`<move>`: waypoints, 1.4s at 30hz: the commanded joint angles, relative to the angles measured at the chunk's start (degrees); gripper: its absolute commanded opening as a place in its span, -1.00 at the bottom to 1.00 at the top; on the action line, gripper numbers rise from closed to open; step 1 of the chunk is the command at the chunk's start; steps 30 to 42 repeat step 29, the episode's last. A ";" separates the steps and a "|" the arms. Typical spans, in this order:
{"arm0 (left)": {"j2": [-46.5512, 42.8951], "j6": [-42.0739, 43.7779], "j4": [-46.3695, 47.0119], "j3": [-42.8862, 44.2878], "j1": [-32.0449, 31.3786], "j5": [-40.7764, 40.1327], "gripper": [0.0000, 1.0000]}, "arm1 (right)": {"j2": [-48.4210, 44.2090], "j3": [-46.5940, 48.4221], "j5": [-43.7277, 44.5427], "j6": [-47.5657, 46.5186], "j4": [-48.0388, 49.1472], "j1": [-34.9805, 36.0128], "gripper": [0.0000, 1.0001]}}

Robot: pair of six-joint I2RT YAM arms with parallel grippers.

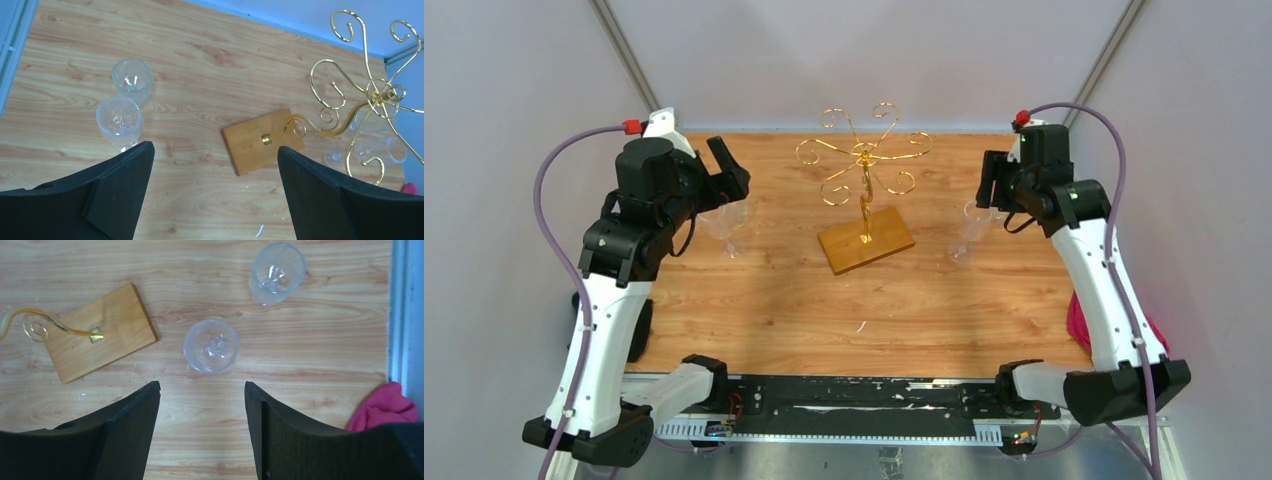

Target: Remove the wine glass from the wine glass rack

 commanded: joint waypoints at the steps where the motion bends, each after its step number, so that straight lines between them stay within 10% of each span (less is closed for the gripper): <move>1: -2.06 0.71 1.57 -0.91 -0.30 -0.40 1.00 | -6.54 -0.66 6.92 1.20 2.04 0.73 0.36; 42: -4.68 0.34 1.48 -1.98 -0.30 -0.89 1.00 | -17.53 -7.22 17.29 2.04 7.17 0.75 0.44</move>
